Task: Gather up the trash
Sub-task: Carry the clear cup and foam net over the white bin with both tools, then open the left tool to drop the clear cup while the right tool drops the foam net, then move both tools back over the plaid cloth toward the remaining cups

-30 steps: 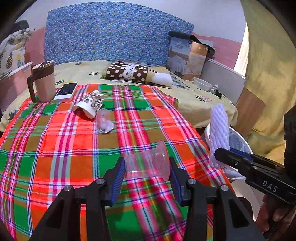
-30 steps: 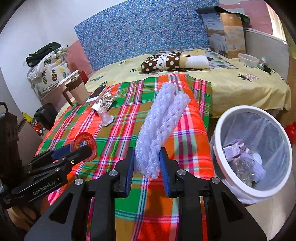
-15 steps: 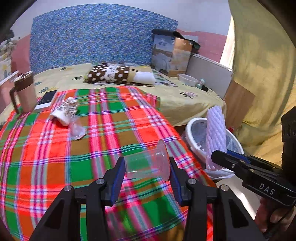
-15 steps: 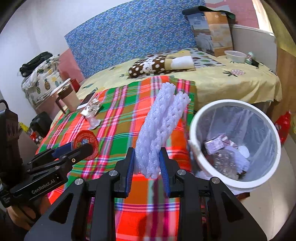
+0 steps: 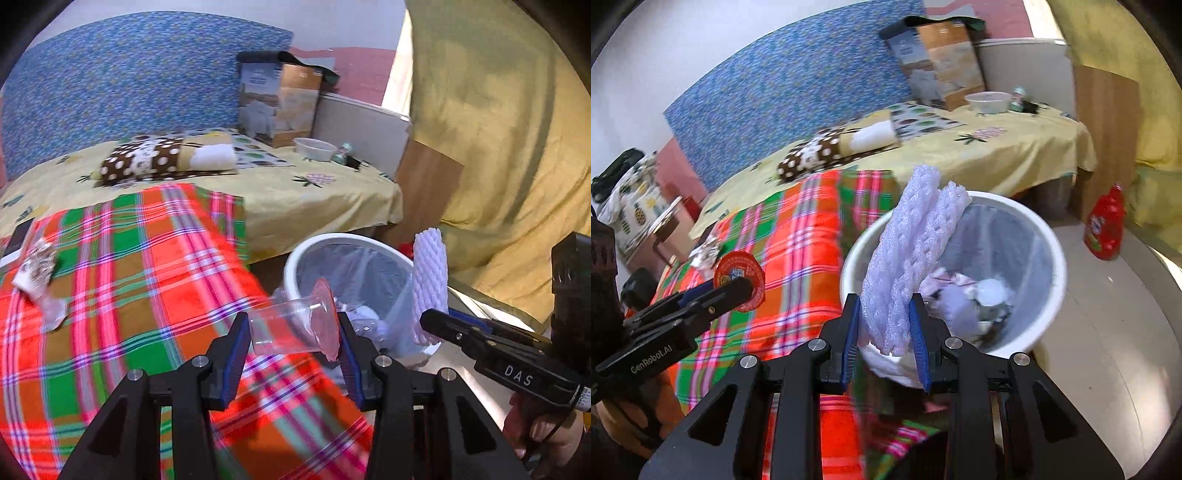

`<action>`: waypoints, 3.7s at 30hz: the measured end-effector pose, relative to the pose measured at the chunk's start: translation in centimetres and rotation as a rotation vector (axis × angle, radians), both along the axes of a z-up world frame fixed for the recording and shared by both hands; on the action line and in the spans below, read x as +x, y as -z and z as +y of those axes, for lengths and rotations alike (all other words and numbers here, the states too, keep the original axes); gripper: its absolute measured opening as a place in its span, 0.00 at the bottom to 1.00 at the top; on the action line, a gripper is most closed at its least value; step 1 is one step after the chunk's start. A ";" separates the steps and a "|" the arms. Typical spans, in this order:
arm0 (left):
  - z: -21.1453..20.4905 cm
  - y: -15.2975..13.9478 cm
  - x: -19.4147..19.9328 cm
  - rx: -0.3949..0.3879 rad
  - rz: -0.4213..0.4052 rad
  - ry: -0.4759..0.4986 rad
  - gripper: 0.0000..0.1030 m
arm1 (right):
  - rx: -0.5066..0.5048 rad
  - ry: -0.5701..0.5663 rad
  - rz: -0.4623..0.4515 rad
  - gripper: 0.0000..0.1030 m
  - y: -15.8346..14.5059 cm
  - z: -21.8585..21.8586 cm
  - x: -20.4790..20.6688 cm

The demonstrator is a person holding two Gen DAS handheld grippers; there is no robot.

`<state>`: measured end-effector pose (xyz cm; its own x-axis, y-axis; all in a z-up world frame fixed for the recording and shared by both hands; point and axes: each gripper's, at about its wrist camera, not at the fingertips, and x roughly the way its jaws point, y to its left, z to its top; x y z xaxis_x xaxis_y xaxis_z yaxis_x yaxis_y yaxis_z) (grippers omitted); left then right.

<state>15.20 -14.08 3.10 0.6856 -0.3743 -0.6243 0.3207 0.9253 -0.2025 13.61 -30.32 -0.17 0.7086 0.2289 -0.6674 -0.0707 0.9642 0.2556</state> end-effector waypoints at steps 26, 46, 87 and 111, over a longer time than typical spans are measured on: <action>-8.6 4.6 6.7 0.014 0.099 0.157 0.45 | -0.039 0.064 0.100 0.34 2.6 -4.0 1.6; -5.0 2.8 4.6 -0.048 0.079 0.114 0.49 | -0.019 0.054 0.049 0.45 1.2 -2.8 0.6; 8.1 0.2 -5.3 -0.056 0.005 -0.141 0.49 | -0.016 -0.220 -0.005 0.44 -0.6 8.1 -1.9; 18.3 0.0 -7.9 -0.031 0.002 -0.349 0.49 | -0.027 -0.424 0.007 0.44 -1.7 16.0 -0.6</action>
